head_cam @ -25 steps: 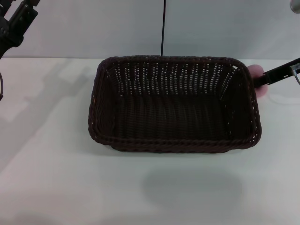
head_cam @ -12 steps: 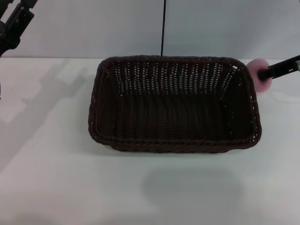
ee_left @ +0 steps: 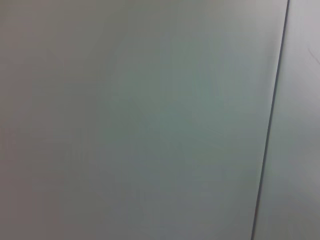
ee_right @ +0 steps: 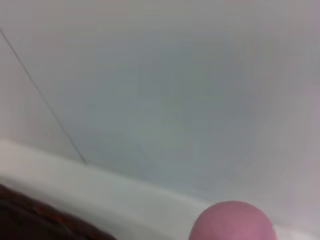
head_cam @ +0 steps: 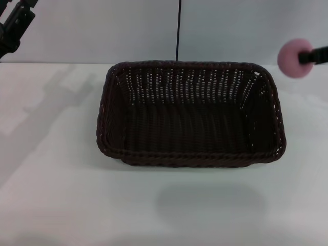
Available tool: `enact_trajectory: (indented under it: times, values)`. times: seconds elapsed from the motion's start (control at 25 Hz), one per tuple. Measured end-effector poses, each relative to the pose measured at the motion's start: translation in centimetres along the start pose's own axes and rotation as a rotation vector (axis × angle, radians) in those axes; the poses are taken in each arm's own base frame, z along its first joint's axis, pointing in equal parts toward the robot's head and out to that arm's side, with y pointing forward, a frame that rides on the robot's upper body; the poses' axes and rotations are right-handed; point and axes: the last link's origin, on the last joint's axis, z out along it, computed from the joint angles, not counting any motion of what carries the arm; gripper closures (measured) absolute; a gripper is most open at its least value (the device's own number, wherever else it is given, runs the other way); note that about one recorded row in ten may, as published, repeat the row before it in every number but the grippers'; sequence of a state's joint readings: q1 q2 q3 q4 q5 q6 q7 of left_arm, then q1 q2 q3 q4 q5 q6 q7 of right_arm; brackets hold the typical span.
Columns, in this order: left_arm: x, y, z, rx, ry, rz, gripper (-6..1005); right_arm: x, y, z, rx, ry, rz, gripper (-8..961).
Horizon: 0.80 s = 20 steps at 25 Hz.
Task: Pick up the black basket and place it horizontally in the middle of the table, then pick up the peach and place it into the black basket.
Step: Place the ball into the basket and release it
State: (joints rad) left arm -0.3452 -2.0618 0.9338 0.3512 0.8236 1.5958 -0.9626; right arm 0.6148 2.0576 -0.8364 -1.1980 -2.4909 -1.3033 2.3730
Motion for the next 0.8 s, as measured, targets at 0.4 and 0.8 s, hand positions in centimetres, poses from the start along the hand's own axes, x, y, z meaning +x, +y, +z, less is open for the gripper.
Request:
enact_trajectory:
  times: [0.4, 0.8]
  values:
    - [0.0, -0.1, -0.4, 0.014, 0.002, -0.001, 306, -2.5, 4.9, -4.1, -0.341, -0.280, -0.082, 854]
    - [0.0, -0.1, -0.7, 0.016, 0.002, -0.007, 306, -2.2, 7.7, 0.1, -0.469, -0.118, -0.115, 811]
